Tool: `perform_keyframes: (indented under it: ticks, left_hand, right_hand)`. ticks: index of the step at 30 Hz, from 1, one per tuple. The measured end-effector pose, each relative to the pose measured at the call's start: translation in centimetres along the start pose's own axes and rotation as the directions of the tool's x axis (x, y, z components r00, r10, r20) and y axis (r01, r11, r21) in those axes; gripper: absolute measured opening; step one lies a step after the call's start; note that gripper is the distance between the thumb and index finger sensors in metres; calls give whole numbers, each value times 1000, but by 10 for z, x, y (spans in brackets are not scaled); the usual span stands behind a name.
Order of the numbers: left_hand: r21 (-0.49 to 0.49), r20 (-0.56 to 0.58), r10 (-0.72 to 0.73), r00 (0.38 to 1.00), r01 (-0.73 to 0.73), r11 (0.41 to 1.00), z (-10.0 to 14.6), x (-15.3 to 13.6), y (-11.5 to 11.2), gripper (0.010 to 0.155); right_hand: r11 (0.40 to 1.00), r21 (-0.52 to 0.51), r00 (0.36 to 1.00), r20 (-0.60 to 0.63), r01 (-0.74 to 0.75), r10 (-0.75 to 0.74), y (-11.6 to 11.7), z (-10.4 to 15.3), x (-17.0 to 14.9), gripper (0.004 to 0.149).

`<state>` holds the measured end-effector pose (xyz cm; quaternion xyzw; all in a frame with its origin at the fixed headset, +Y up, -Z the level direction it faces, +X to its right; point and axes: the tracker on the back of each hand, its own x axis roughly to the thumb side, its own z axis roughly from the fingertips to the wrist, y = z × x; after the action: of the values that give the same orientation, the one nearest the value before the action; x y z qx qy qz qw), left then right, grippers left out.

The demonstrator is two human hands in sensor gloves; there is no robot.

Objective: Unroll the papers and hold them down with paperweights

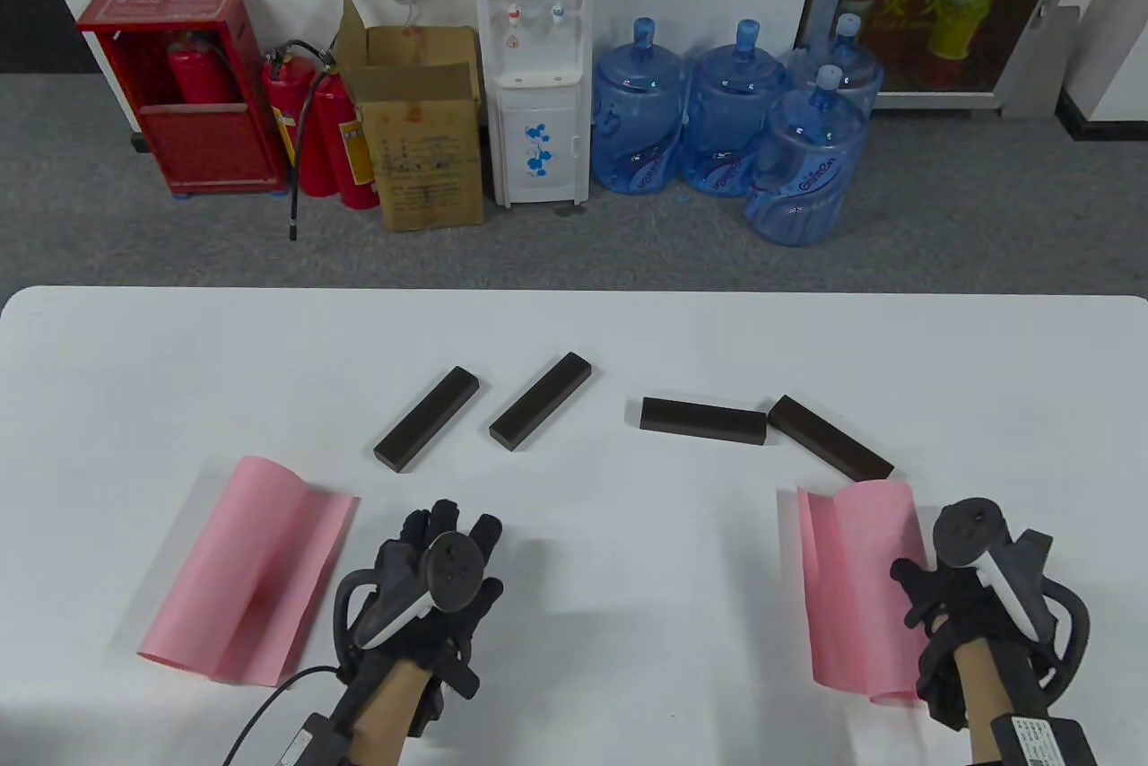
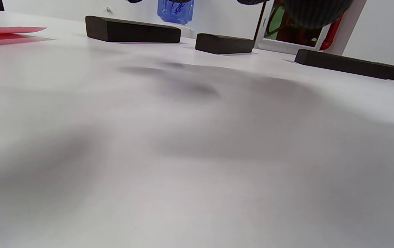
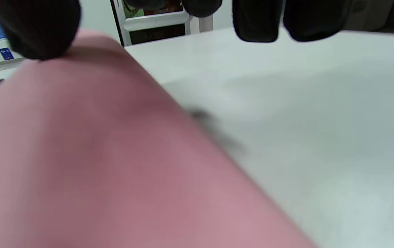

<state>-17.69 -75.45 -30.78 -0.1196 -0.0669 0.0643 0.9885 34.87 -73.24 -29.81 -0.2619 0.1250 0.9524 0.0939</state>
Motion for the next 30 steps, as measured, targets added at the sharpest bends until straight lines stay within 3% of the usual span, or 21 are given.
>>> perform_keyframes:
  ticks: [6, 12, 18, 21, 25, 28, 30]
  left_hand:
    - [0, 3, -2, 1000, 2, 1000, 0, 1, -1, 69]
    - [-4, 15, -2, 1000, 2, 1000, -1, 1, -1, 69]
    - [-4, 27, -4, 1000, 4, 1000, -2, 3, -2, 69]
    - [-6, 35, -2, 999, 3, 1000, -2, 4, -3, 69]
    - [-9, 40, 0, 999, 1, 1000, -1, 5, -4, 69]
    - [-17, 48, 13, 999, -13, 1000, -1, 6, -5, 69]
    - [-24, 54, 16, 998, -15, 1000, -1, 8, -6, 69]
  right_hand:
    - [990, 35, 985, 102, 134, -136, 23, 6, 24, 98]
    - [998, -41, 987, 158, 45, -38, 34, 20, 69, 95]
    - [990, -59, 956, 274, 124, -104, 22, 41, 109, 93]
    - [970, -74, 914, 357, 232, -191, 9, 59, 132, 92]
    - [912, 38, 827, 407, 408, -387, 2, 76, 156, 92]
    - [846, 137, 761, 381, 515, -525, 16, 78, 165, 92]
    - [806, 197, 734, 337, 557, -590, 37, 73, 167, 91]
